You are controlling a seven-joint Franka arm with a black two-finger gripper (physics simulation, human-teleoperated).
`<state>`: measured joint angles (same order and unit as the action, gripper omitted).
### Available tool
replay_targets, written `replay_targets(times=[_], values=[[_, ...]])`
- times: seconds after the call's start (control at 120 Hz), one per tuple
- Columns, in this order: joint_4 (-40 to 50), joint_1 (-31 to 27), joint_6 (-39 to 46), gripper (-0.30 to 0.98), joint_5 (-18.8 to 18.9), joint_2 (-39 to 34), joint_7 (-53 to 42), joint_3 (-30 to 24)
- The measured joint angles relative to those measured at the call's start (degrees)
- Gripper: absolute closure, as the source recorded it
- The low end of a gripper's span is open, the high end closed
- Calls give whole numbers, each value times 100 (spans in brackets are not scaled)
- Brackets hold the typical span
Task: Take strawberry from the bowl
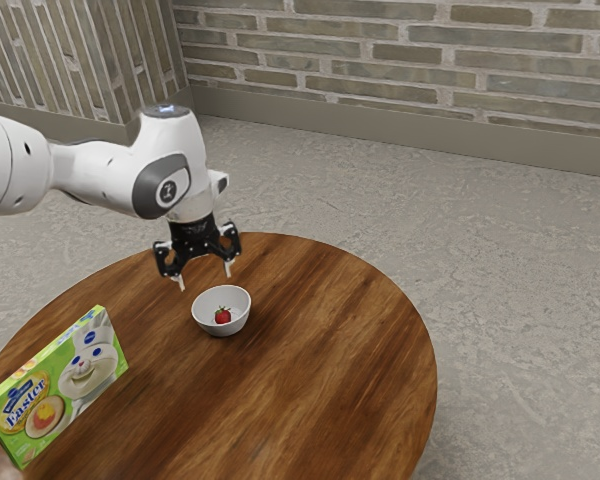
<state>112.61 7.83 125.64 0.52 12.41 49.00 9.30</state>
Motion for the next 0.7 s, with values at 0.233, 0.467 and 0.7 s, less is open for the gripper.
replay_targets(times=[0.233,0.467,0.7], values=[[27,47,184,31,72,255,-177,1],[-175,39,454,37,93,687,-300,10],[-248,42,650,38,68,867,-340,34]])
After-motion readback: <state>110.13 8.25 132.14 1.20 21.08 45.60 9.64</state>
